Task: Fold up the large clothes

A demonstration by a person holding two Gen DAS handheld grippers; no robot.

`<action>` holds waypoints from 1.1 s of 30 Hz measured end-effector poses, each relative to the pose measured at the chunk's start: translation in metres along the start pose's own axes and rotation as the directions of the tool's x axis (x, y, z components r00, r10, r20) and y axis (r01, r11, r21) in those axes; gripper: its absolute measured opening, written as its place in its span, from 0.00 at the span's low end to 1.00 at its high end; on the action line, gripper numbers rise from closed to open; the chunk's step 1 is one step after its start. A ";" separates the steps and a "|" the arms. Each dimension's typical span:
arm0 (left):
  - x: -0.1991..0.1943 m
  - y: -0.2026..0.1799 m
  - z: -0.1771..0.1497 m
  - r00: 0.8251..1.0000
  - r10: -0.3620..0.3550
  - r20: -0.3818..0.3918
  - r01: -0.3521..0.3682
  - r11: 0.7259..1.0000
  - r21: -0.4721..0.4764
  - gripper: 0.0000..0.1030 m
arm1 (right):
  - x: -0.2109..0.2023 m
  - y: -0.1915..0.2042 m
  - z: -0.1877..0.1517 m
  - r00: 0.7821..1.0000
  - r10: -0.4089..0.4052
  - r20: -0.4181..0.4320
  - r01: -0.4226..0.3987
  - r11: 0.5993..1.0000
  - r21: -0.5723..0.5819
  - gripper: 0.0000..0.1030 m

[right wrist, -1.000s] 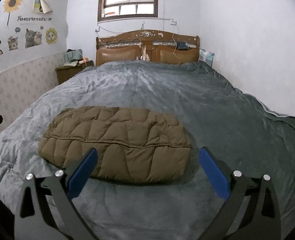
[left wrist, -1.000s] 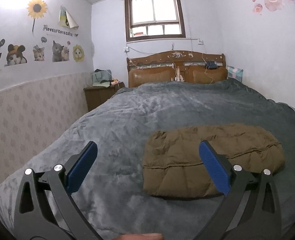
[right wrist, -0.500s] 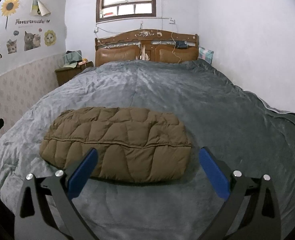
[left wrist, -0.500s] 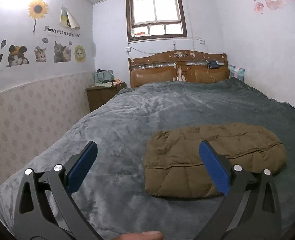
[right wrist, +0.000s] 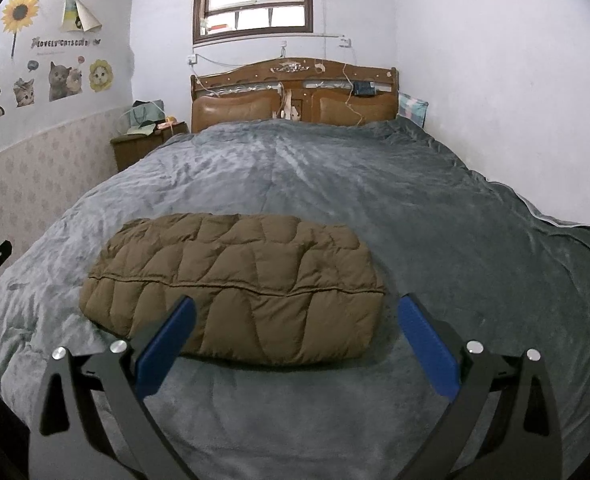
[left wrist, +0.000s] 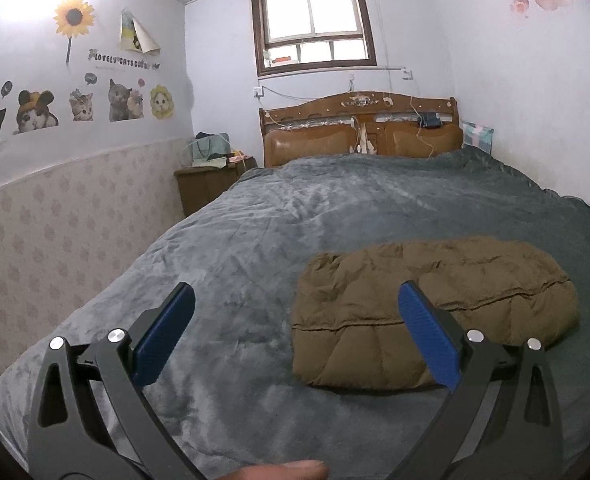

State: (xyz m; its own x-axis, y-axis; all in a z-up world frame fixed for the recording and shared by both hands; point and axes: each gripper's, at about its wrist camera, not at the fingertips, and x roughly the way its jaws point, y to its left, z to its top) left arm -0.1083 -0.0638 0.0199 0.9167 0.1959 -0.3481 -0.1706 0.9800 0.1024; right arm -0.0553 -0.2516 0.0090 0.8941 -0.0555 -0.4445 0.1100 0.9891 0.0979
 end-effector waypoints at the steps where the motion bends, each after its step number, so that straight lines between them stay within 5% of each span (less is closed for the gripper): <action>1: 0.000 0.001 0.000 1.000 -0.008 -0.002 0.008 1.000 -0.006 0.97 | 0.000 0.000 0.000 1.000 0.001 0.000 -0.001 1.000 -0.001 0.98; 33: -0.004 -0.004 -0.003 1.000 -0.015 0.001 0.015 1.000 -0.027 0.97 | 0.000 0.002 -0.003 1.000 0.000 -0.006 0.000 1.000 -0.007 0.98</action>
State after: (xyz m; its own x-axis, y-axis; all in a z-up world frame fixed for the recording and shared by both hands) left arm -0.1125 -0.0683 0.0183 0.9194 0.1814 -0.3490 -0.1666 0.9834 0.0724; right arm -0.0561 -0.2491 0.0064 0.8914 -0.0548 -0.4499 0.1073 0.9900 0.0919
